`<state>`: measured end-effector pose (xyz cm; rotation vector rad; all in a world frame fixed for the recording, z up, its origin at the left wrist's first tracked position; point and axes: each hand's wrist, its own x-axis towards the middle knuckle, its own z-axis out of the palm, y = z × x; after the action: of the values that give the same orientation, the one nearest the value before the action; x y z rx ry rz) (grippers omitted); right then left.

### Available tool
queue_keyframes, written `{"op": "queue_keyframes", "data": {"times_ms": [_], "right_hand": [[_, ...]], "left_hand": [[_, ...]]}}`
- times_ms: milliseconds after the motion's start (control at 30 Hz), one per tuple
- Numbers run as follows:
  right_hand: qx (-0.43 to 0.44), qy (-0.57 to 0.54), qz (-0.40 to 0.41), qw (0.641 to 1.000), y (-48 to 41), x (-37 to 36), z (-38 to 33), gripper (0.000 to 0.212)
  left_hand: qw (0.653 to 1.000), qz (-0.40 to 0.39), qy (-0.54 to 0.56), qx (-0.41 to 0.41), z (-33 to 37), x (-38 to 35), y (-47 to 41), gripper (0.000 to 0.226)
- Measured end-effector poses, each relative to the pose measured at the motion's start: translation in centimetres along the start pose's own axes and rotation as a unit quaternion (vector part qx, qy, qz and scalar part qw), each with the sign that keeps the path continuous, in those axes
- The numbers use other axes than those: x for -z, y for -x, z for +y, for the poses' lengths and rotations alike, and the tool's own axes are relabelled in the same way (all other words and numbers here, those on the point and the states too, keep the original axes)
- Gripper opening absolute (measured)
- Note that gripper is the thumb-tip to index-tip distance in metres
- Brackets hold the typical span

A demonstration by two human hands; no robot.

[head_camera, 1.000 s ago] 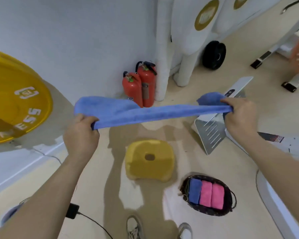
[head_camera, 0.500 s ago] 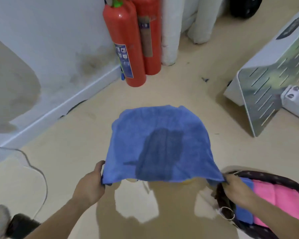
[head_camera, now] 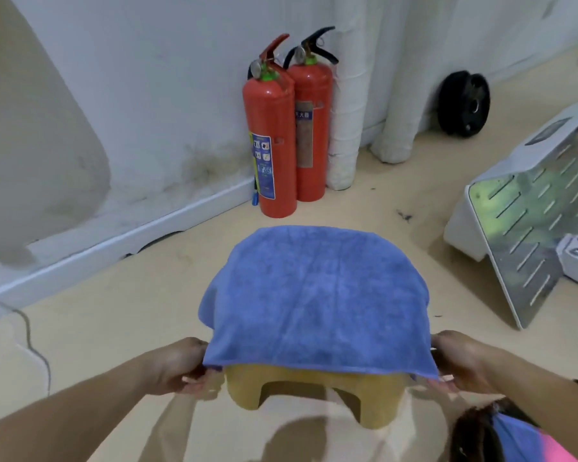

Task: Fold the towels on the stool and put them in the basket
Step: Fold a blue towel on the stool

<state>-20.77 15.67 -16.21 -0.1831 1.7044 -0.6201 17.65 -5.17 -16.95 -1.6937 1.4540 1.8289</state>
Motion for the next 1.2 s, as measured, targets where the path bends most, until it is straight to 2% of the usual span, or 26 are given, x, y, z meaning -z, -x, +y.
{"op": "queue_keyframes", "data": {"times_ms": [67,100,233,400,533,700,767,867,967,1067,1133,1200], "right_hand": [[0.008,0.046,0.005,0.999,0.4,-0.3,0.2,0.026],[0.013,0.048,0.011,0.999,0.5,-0.5,0.5,0.028],[0.020,-0.029,0.010,0.999,-0.4,-1.4,1.5,0.024],[0.022,-0.052,0.011,0.998,-0.4,-0.7,1.7,0.016],[0.011,-0.006,0.004,1.000,0.3,-0.1,1.4,0.017],[-0.048,0.003,-0.024,0.999,0.8,-1.2,1.6,0.017],[-0.041,-0.015,-0.012,0.999,0.7,-1.7,1.7,0.016],[0.026,-0.003,0.081,0.996,0.2,-2.0,1.6,0.015],[0.090,0.026,0.206,0.974,0.3,-1.5,0.7,0.011],[0.161,0.076,0.351,0.919,1.5,-0.3,-1.5,0.018],[0.239,0.003,0.429,0.871,2.7,0.5,-3.5,0.011],[0.308,-0.109,0.454,0.829,4.2,1.2,-5.7,0.014]], "left_hand": [[0.998,0.020,-0.066,-0.003,0.3,-0.2,1.2,0.016],[0.998,0.026,-0.063,-0.011,0.5,-0.4,1.7,0.015],[0.991,0.085,0.066,-0.082,1.5,-0.5,2.9,0.026],[0.964,0.197,0.093,-0.154,3.1,1.6,4.0,0.017],[0.965,0.181,0.095,-0.165,3.2,2.0,4.9,0.022],[0.955,0.184,0.131,-0.194,4.2,2.3,6.2,0.009],[0.943,0.192,0.151,-0.224,5.3,2.2,7.1,0.008],[0.926,0.175,0.174,-0.287,7.6,1.1,9.3,0.009],[0.917,0.149,0.137,-0.343,9.9,-1.4,11.3,0.009],[0.922,0.136,0.061,-0.358,10.8,-4.1,12.0,0.008],[0.922,0.140,-0.021,-0.360,10.7,-5.2,12.0,0.010],[0.917,0.141,-0.103,-0.360,10.8,-5.4,11.7,0.018]]}}
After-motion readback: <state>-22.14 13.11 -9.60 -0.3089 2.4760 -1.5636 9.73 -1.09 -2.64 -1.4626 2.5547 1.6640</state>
